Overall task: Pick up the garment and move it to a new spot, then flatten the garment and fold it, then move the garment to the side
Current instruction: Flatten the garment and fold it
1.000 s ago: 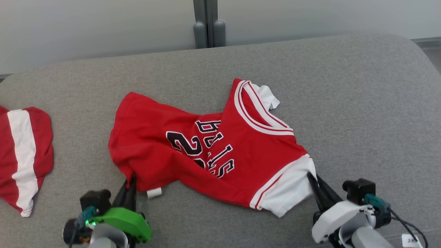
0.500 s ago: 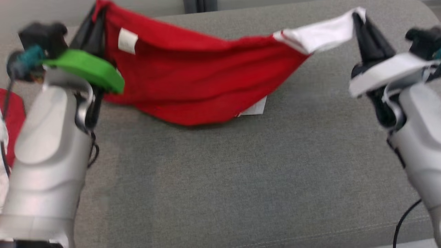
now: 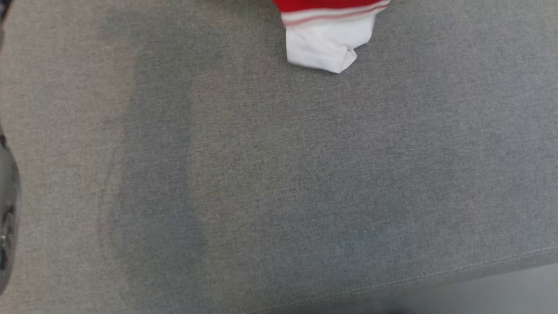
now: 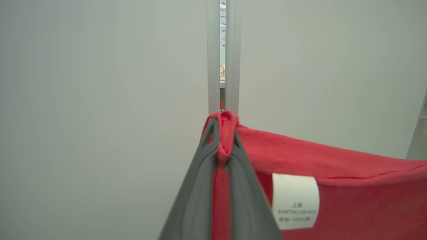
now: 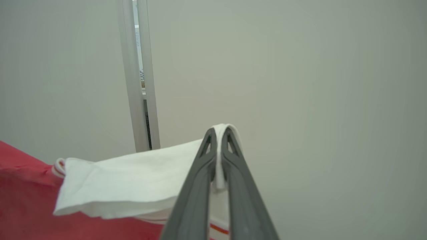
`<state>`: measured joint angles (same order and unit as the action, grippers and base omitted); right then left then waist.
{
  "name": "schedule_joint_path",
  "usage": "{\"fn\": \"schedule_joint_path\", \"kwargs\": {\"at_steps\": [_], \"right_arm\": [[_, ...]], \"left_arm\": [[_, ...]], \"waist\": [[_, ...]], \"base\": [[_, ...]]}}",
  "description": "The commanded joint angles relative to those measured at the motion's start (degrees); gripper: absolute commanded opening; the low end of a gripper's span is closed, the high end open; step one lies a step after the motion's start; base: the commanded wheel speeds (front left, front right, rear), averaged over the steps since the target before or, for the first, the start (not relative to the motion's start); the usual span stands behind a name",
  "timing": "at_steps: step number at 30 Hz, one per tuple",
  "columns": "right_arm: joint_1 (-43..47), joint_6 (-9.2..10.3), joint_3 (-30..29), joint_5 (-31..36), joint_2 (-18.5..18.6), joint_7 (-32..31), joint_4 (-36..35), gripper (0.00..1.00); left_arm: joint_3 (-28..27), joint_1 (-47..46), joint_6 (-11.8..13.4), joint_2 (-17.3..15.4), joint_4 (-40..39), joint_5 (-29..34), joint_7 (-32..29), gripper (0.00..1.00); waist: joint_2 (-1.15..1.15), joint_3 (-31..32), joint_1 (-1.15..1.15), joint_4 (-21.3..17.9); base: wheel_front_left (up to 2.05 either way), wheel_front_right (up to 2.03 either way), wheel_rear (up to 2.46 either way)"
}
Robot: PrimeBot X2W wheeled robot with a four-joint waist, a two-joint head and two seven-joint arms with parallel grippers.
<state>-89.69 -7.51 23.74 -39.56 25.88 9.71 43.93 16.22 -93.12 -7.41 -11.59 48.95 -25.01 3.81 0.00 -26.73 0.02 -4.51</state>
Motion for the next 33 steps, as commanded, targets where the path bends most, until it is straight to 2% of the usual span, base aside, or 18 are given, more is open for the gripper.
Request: {"fn": "schedule_joint_path", "kwargs": {"at_steps": [1, 7, 14, 20, 24, 28, 33], "right_arm": [[-3.29, 0.04, 0.74, 0.42, 0.12, 0.50, 1.21, 0.00], [-11.61, 0.04, 5.44, -0.34, -0.07, 1.29, 4.34, 0.00], [-8.48, 0.05, 11.86, -4.61, 0.59, 2.28, 2.73, 0.00], [3.11, 0.05, 15.43, -8.65, 1.86, 4.67, -1.93, 0.00], [13.49, 0.05, 16.25, -10.62, 3.43, 5.27, -6.42, 0.00], [24.48, 0.06, 13.86, -11.32, 5.17, 5.58, -11.24, 0.00], [40.75, 0.05, 7.68, -10.97, 5.92, 5.50, -17.92, 0.00]], "left_arm": [[0.13, -3.57, -0.01, 0.24, 1.35, 0.44, 0.70, 0.00], [-0.46, -11.60, -0.04, 2.56, 6.60, -1.50, 3.92, 0.00], [1.92, -7.54, -0.07, 2.83, 9.53, -3.79, 7.59, 0.00], [2.96, 5.36, -0.08, 1.84, 7.09, -7.66, 10.99, 0.00], [1.39, 16.55, -0.07, 1.04, 1.58, -8.85, 11.38, 0.00], [-2.20, 30.55, 1.29, 1.44, -7.22, -7.65, 11.37, 0.00], [-5.98, 48.59, 3.83, 3.29, -18.72, -5.29, 11.32, 0.00]], "waist": [[0.00, -1.45, -0.02, -1.64], [0.00, -1.09, -0.02, -1.72], [0.00, -2.90, -0.02, -1.56], [0.00, -1.43, -0.02, -1.61], [0.00, 0.75, -0.02, -1.56], [0.00, 3.27, -0.02, -1.34], [0.00, 6.18, -0.02, -0.87]], "base": [[0.00, 0.00, 0.00], [0.00, 0.00, 0.00], [0.00, 0.00, 0.00], [0.00, 0.00, 0.00], [0.00, 0.00, 0.00], [0.00, 0.00, 0.00], [0.00, 0.00, 0.00]]}}
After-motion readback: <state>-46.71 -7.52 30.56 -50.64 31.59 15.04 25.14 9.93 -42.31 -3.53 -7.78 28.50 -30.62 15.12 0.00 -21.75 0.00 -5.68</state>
